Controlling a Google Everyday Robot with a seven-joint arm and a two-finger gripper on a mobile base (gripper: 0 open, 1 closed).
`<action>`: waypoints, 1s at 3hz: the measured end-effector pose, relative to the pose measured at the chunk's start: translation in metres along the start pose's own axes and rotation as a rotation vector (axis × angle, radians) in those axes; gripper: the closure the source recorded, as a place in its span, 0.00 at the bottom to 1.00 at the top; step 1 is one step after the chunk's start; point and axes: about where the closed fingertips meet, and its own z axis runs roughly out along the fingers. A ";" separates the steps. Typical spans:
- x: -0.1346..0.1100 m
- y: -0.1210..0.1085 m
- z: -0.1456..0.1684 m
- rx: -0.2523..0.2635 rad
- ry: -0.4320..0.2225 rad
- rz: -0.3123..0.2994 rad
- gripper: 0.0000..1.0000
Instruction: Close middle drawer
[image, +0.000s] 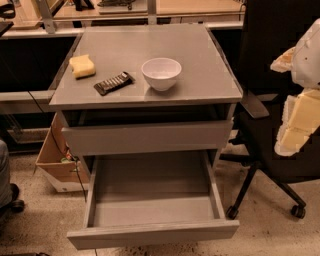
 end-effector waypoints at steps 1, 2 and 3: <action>0.000 0.000 0.000 0.000 0.000 0.000 0.00; -0.017 -0.001 0.050 -0.041 -0.070 0.007 0.00; -0.033 -0.001 0.111 -0.085 -0.132 0.017 0.00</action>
Offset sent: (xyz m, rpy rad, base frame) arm 0.0416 0.0461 -0.0883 0.1647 0.0472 0.0501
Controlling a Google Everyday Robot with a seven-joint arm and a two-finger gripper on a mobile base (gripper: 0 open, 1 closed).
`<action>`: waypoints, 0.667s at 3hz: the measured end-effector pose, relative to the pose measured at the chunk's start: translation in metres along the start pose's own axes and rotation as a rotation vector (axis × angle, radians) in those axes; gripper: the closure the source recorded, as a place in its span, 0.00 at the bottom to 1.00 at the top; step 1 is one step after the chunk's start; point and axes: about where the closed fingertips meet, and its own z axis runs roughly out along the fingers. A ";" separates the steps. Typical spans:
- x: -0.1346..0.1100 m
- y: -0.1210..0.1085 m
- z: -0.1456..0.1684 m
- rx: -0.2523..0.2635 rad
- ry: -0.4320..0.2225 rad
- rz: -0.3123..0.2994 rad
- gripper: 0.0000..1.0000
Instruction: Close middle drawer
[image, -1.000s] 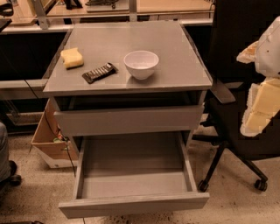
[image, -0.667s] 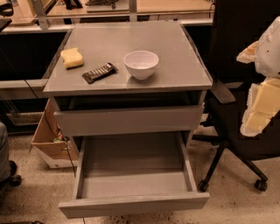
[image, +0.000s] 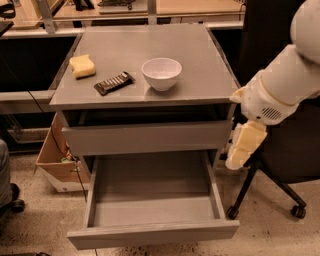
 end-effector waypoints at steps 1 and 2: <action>-0.005 0.015 0.076 -0.058 -0.079 -0.007 0.00; -0.009 0.040 0.154 -0.112 -0.160 0.008 0.00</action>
Offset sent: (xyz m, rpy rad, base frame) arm -0.0006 0.1024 -0.2429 0.3008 0.0896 0.0649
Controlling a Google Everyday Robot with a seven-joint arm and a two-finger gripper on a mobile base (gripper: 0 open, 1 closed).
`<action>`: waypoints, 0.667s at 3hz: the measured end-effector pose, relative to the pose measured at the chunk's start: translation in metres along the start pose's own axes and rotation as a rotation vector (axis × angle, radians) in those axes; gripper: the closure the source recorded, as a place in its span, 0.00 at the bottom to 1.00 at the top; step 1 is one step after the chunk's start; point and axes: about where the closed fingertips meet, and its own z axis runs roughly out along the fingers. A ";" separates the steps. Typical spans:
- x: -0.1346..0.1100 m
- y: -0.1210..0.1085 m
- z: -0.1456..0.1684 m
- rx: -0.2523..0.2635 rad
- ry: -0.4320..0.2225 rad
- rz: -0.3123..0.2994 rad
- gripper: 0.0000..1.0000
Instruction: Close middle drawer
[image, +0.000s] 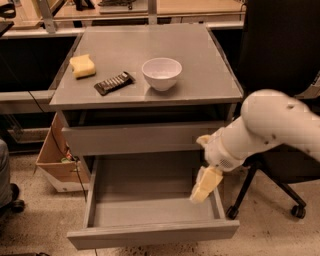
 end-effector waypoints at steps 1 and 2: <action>0.006 0.017 0.061 -0.025 -0.061 0.032 0.00; 0.006 0.017 0.061 -0.025 -0.061 0.032 0.00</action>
Offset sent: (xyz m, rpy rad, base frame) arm -0.0089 0.0228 -0.0503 0.0608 0.0263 -0.0087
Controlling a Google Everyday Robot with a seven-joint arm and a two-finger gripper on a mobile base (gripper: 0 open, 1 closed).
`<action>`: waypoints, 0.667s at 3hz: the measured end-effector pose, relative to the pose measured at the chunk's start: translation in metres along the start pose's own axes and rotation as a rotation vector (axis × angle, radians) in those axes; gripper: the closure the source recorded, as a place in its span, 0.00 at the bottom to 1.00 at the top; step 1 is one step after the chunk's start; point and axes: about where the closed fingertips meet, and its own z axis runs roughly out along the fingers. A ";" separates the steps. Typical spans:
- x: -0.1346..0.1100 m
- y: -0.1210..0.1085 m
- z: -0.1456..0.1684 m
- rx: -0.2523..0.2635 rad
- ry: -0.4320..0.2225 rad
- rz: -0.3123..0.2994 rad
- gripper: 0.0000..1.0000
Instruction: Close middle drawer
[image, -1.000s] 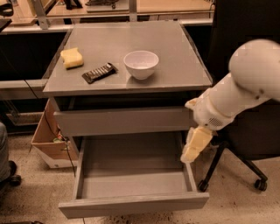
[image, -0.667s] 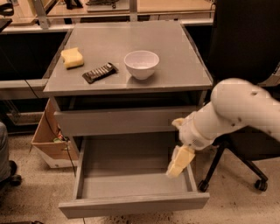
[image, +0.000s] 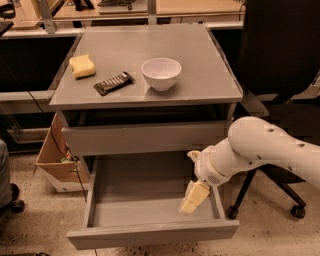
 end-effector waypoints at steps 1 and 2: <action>0.006 0.008 0.029 -0.005 0.019 0.021 0.00; 0.024 0.016 0.077 -0.013 0.028 0.060 0.00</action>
Offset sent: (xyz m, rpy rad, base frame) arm -0.0129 0.0376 -0.1429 -0.0122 0.0806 -0.0873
